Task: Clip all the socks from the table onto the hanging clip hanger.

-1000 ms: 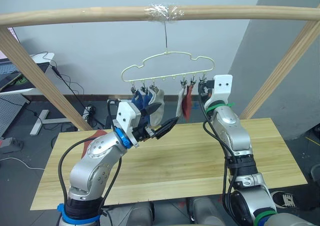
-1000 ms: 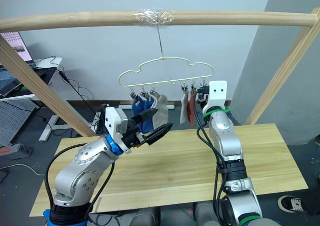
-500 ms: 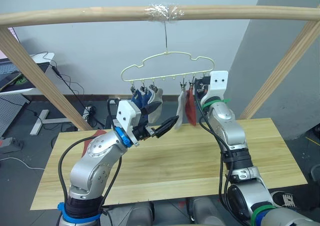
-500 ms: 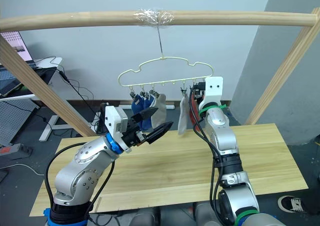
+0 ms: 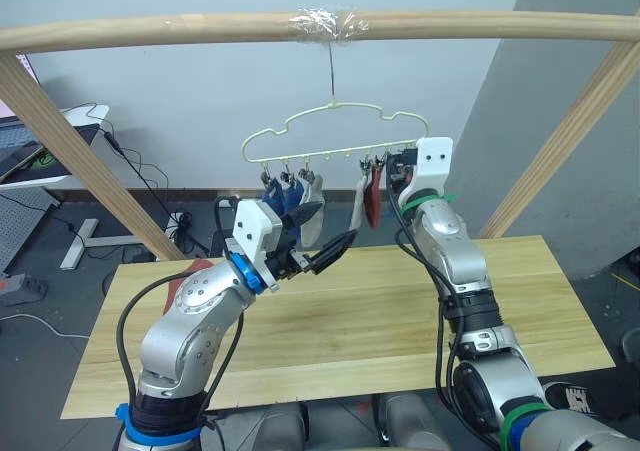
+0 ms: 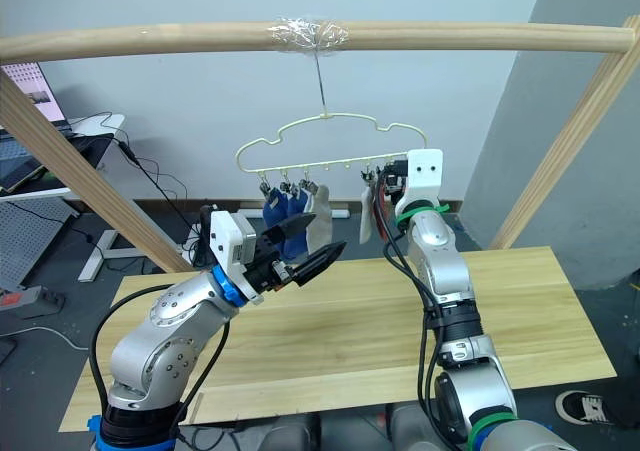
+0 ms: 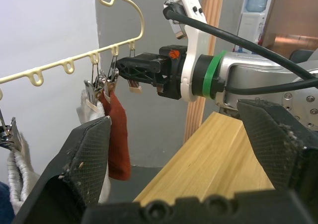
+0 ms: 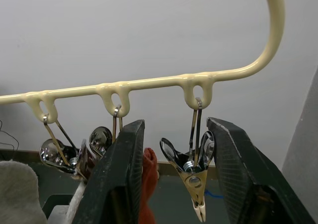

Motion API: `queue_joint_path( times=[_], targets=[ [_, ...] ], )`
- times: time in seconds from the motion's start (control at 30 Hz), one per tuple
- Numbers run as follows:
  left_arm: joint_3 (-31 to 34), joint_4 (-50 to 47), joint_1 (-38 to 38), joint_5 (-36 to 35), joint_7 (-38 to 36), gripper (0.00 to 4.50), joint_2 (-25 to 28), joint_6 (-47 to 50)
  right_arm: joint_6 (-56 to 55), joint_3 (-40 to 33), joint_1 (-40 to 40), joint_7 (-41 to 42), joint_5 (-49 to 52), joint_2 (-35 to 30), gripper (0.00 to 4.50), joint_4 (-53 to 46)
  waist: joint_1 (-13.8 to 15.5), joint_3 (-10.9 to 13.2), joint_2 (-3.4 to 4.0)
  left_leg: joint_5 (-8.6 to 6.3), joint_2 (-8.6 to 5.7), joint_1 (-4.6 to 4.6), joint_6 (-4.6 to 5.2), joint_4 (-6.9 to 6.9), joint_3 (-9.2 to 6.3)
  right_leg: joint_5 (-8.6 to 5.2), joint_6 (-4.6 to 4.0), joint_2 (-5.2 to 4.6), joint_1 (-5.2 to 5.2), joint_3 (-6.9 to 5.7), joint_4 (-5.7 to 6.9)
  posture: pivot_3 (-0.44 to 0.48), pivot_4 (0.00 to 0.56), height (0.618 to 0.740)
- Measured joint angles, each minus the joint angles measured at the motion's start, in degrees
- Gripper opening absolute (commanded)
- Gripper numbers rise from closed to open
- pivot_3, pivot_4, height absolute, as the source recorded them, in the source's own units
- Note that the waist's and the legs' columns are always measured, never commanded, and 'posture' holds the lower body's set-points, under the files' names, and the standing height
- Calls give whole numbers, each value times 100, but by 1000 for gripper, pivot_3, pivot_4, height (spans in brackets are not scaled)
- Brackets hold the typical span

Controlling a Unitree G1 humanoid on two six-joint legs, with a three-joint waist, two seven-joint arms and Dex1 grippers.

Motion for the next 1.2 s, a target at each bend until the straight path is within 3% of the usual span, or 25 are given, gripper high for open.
queue_joint_path(
  times=[0.17,0.5,0.67,0.8,1.2],
  targets=[
    [-46,0,0,0,11,4500,-7,0,-56,-4,-1,4,6,6,41,99,0,0,0,0,0,0,0,0,-1,0,0,0,0,0,1,-3,138,740],
    [141,224,121,78,374,4500,-5,2,418,-8,-22,340,110,-300,17,-180,7,0,0,0,0,3,0,2,-1,0,0,0,2,0,2,-30,143,740],
    [691,1961,653,1111,886,4500,646,-527,1603,3,-6,1252,465,-1094,17,-868,-3,0,2,0,2,10,1,-1,-5,-18,-29,2,2,-5,6,-35,150,740],
    [965,3471,576,1581,908,4500,1040,-1072,2318,23,5,1732,656,-1467,17,-1271,37,1,0,0,2,5,1,1,-4,-21,-35,0,3,-7,0,-32,158,740],
    [966,7623,-1219,2260,892,4500,1146,-2260,3116,-4,283,1697,814,-1391,17,-1963,159,8,-12,0,0,2,0,-1,-6,-2,-2,-2,1,-12,-1,-61,166,740]
  ],
)
